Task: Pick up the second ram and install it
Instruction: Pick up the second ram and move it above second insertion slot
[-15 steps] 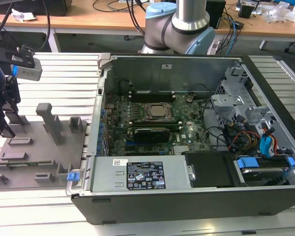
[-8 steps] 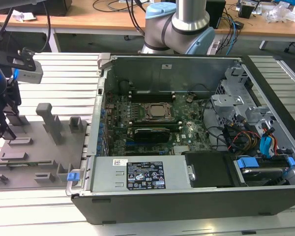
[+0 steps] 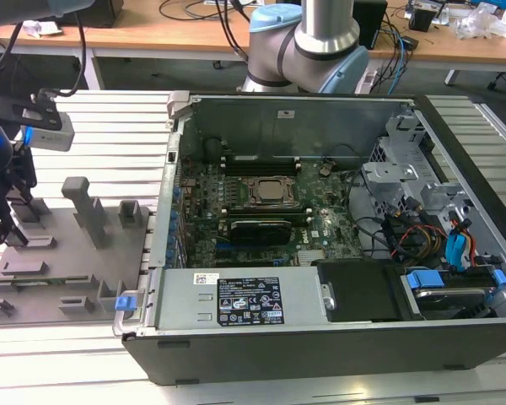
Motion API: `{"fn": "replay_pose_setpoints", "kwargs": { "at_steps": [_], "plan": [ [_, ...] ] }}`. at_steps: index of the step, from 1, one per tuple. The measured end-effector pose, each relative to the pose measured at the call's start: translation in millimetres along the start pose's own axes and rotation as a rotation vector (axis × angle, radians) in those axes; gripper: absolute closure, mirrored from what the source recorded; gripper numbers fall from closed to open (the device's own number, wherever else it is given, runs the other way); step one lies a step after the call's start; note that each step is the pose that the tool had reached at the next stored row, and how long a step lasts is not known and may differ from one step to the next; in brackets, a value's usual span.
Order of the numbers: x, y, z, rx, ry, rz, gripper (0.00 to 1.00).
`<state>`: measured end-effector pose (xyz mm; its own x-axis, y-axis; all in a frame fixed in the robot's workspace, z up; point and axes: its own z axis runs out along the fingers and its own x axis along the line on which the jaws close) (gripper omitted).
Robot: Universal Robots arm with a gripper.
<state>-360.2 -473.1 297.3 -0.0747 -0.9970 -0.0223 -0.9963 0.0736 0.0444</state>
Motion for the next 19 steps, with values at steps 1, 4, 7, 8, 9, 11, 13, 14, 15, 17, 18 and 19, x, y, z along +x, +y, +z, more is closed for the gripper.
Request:
{"fn": "replay_pose_setpoints", "kwargs": {
  "at_steps": [1, 4, 7, 8, 9, 11, 13, 14, 15, 17, 18, 19],
  "plan": [
    [0.7, -0.1, 0.5, 0.0, 0.0001, -0.001, 0.58],
    [2.4, -0.3, 2.3, 0.0, 0.0001, -0.002, 0.58],
    [4.2, -0.5, 4.4, 0.0, 0.0001, -0.004, 0.58],
    [4.8, -0.6, 5.0, -0.0001, 0.0002, -0.005, 0.58],
    [5.1, -0.6, 5.5, -0.0001, 0.0002, -0.005, 0.58],
    [5.9, -0.7, 6.8, -0.0001, 0.0002, -0.006, 0.58],
    [6.5, -0.8, 7.8, -0.0002, 0.0004, -0.007, 0.58],
    [6.8, -0.8, 8.5, -0.0002, 0.0004, -0.007, 0.58],
    [7.2, -0.9, 9.6, -0.0002, 0.0004, -0.008, 0.58],
    [7.9, -1.1, 11.1, -0.0002, 0.0004, -0.008, 0.58],
    [8.1, -1.1, 11.5, -0.0002, 0.0005, -0.008, 0.58],
    [8.5, -1.2, 12.6, -0.0002, 0.0004, -0.009, 0.58]
  ]
}}
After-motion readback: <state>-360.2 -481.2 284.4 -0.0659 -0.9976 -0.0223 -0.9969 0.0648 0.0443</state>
